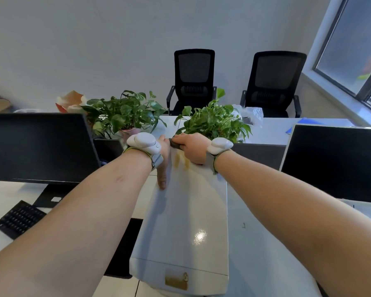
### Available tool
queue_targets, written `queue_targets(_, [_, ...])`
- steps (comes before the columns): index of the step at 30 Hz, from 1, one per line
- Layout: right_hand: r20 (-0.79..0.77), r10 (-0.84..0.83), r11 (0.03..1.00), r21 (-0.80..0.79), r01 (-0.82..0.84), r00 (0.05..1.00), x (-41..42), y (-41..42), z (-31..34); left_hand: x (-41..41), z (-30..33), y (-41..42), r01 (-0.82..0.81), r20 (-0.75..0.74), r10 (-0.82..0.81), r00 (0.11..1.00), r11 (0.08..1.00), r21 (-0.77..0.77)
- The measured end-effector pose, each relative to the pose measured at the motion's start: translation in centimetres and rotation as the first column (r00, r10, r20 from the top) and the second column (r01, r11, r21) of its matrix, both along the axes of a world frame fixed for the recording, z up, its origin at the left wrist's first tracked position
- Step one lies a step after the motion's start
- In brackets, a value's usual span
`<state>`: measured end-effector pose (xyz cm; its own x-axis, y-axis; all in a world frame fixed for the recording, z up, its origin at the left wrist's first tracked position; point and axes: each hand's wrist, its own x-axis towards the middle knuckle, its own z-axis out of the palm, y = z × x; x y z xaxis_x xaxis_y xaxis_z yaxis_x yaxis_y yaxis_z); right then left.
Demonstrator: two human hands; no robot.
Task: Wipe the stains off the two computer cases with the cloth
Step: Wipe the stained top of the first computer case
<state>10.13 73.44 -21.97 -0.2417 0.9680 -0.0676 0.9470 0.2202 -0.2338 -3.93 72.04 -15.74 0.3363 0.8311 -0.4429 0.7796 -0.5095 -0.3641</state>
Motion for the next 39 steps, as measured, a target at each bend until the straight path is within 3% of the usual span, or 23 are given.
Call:
queue_targets(5, [-0.134,-0.046,0.999,0.005,0.047,0.99,2.2,-0.8,-0.3,-0.5,-0.6,0.4,-0.02,0.063,0.021,0.998,0.999,-0.026])
queue_targets(12, [-0.062,-0.021,0.999,0.024,0.022,0.998,0.4,-2.8,-0.1,-2.9,-1.3,1.8,0.034,0.311,0.015,0.95,0.988,-0.151])
queue_targets(18, [-0.077,0.021,1.0,0.024,-0.019,0.997,-1.1,-6.7,-0.3,-2.3,-1.1,1.7,0.11,0.291,-0.058,0.955,0.98,-0.167])
queue_targets(28, [-0.217,0.032,0.998,0.051,-0.021,0.976,-2.9,-14.2,-0.6,-4.1,-2.2,2.7,0.186,0.41,-0.096,0.907,0.965,-0.185])
queue_targets(35, [-0.228,0.07,0.998,0.014,-0.068,0.971,-1.9,-19.4,-0.9,-4.5,-2.3,3.0,0.171,0.413,-0.069,0.908,0.961,-0.215])
queue_targets(39, [-0.208,-0.086,0.995,0.025,0.094,0.974,-0.6,-16.5,-0.7,-4.4,-2.7,3.3,0.173,0.412,-0.067,0.909,0.958,-0.227])
